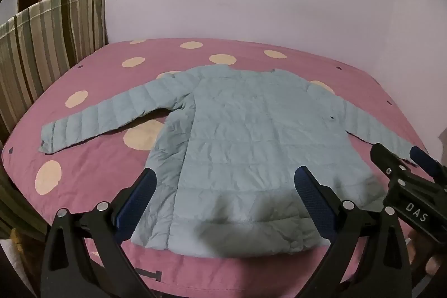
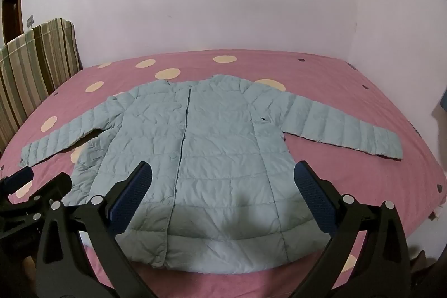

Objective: Fold large clothes

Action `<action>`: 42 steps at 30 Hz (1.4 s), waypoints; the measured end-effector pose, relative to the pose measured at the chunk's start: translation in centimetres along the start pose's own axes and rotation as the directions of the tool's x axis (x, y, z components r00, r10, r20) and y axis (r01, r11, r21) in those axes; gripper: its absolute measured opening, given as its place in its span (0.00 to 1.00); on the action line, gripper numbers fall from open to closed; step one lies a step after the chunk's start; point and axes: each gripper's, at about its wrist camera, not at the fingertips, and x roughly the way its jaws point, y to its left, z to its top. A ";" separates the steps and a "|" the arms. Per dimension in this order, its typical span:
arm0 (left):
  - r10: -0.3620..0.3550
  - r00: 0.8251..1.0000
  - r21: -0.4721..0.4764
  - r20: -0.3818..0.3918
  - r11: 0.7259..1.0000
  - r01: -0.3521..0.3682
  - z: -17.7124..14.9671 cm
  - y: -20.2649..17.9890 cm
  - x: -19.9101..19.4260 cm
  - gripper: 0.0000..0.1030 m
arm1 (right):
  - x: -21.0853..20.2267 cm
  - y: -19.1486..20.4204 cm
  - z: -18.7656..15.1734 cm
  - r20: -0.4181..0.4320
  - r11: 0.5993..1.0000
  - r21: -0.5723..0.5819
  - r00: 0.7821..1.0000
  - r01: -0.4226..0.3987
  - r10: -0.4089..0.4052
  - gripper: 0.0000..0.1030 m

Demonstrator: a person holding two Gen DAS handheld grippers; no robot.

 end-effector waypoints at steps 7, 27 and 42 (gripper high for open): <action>-0.027 1.000 -0.040 -0.013 0.999 0.026 0.2 0.1 0.0 0.95 | -0.1 0.1 0.0 0.002 1.000 -0.001 1.000 -0.004 0.004 0.98; -0.013 1.000 -0.040 -0.024 0.999 0.012 0.0 0.8 0.5 0.95 | 0.2 0.2 0.1 -0.001 1.000 -0.002 1.000 -0.003 0.003 0.98; -0.011 0.999 -0.045 -0.031 0.999 0.010 -0.1 0.9 0.6 0.95 | 0.3 0.3 0.1 -0.003 1.000 -0.002 1.000 -0.003 0.003 0.98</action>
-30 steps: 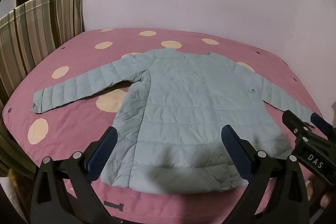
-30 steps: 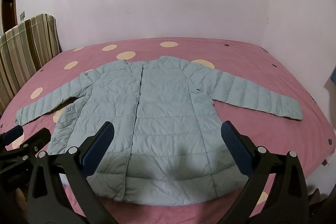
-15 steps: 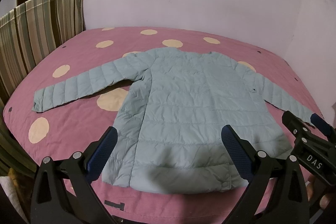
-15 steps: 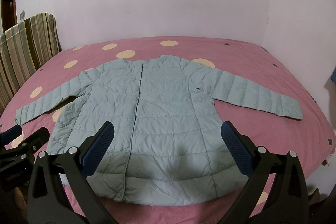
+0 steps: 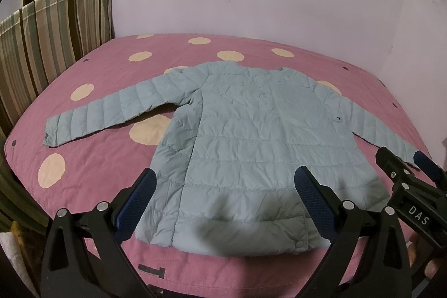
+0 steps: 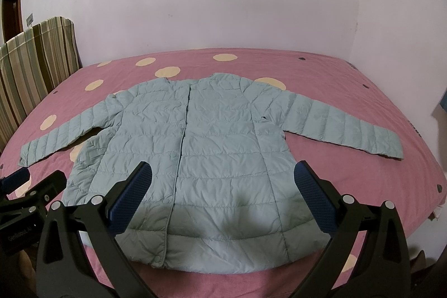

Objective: Fold large clothes

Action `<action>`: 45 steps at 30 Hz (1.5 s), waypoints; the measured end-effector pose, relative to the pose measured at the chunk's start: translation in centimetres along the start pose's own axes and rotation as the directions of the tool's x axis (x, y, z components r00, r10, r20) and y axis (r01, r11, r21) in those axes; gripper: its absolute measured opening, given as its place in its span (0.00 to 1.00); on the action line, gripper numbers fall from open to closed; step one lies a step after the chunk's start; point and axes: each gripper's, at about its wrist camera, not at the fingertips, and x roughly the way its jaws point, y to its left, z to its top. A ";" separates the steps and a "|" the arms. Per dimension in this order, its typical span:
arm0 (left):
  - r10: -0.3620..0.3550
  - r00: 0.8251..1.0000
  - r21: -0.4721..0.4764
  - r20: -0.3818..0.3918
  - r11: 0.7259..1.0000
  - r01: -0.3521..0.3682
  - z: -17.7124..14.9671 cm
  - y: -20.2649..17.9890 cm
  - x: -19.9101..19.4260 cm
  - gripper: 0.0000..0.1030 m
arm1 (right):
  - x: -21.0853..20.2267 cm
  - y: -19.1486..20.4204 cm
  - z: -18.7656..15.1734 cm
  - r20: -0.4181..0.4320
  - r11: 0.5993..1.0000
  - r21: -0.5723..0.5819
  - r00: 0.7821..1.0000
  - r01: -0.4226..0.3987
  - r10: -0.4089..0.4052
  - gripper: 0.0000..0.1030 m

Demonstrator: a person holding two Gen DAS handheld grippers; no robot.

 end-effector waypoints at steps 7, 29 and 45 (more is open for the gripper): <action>0.001 1.000 -0.001 -0.002 1.000 -0.001 0.1 0.1 0.0 0.95 | 0.0 0.0 0.0 -0.001 1.000 -0.001 1.000 -0.001 0.001 0.98; 0.006 1.000 0.000 -0.008 1.000 -0.006 0.0 0.3 0.1 0.95 | 0.1 0.0 0.0 -0.003 1.000 0.000 1.000 0.000 0.000 0.98; 0.005 1.000 0.000 -0.009 1.000 -0.005 0.0 0.2 0.0 0.95 | 0.0 0.0 0.0 -0.003 1.000 -0.001 1.000 0.001 -0.001 0.98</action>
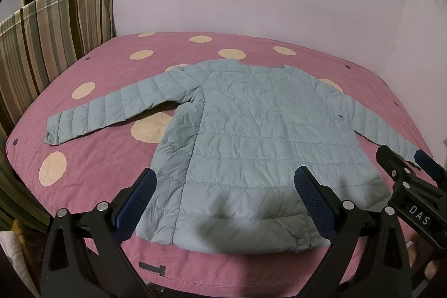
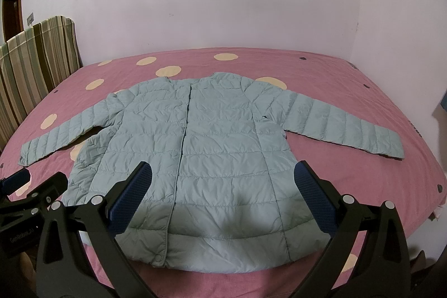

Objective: Fold large clothes

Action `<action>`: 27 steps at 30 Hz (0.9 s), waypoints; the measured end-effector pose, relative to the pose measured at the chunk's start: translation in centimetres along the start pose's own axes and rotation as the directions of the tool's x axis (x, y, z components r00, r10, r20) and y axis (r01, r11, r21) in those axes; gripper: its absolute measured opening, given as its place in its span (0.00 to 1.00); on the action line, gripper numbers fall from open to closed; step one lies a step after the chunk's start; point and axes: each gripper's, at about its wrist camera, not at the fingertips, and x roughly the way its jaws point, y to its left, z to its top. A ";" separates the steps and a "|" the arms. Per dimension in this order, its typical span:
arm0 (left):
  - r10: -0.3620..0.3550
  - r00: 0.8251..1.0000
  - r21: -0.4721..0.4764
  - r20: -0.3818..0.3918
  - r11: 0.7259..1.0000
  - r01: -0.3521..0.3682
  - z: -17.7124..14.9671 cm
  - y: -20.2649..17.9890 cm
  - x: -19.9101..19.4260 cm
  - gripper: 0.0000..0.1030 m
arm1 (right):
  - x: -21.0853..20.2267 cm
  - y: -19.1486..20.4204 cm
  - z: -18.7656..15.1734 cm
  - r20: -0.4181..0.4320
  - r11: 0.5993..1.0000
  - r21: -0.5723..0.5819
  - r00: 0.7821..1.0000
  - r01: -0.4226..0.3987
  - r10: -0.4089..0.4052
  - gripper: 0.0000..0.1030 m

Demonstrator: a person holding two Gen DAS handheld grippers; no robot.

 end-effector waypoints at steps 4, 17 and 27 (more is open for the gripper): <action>0.001 1.000 -0.001 0.001 1.000 -0.001 0.0 0.0 0.0 0.95 | 0.0 0.0 0.0 0.000 1.000 0.000 1.000 0.000 0.000 0.98; 0.022 1.000 -0.042 -0.019 0.999 -0.023 0.1 1.5 1.4 0.95 | 1.4 -0.6 0.0 -0.016 1.000 0.019 1.000 0.004 -0.004 0.98; 0.235 0.968 -0.229 -0.084 0.941 -0.248 1.0 11.2 8.6 0.95 | 7.0 -12.4 1.2 -0.054 0.958 0.285 0.998 0.033 -0.019 0.96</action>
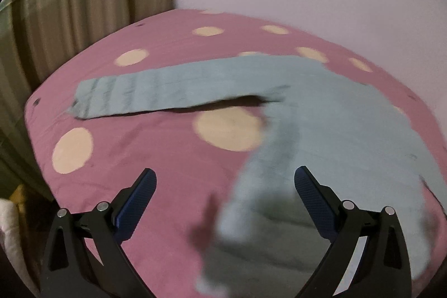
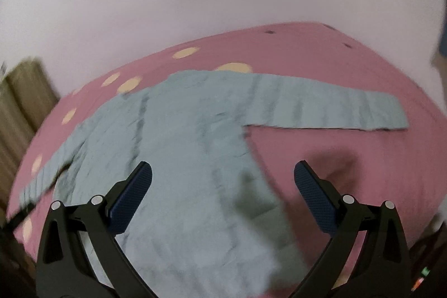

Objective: Fold large clothes

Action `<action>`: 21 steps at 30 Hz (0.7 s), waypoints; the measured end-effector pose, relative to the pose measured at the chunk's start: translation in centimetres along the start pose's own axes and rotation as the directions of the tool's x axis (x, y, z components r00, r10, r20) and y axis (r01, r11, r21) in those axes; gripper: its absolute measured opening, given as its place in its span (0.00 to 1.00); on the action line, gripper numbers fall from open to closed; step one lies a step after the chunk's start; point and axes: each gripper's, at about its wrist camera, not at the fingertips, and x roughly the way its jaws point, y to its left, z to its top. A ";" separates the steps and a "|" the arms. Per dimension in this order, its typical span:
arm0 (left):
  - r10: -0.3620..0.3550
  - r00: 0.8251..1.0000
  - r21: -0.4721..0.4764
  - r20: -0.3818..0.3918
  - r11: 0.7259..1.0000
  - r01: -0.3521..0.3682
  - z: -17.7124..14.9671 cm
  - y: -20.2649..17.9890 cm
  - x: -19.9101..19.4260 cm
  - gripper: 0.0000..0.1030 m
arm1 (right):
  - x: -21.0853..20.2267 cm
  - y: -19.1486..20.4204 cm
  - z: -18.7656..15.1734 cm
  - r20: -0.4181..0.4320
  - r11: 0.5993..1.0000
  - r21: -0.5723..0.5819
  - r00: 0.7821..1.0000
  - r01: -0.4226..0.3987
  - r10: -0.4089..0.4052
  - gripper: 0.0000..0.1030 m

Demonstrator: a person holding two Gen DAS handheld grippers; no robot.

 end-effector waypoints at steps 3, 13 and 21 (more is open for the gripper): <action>0.083 0.996 -0.052 -0.027 0.995 -0.084 0.7 2.6 2.9 0.95 | 2.0 -5.2 1.5 -0.009 0.992 0.108 0.998 0.066 -0.066 0.69; 0.231 0.964 -0.101 -0.129 0.964 -0.245 0.6 6.3 8.7 0.95 | 7.0 -20.7 3.0 -0.053 0.869 0.485 0.995 0.096 -0.080 0.69; 0.288 0.945 -0.078 -0.155 0.950 -0.302 0.3 6.1 10.4 0.96 | 9.8 -25.6 3.0 -0.082 0.810 0.564 0.987 0.162 -0.140 0.69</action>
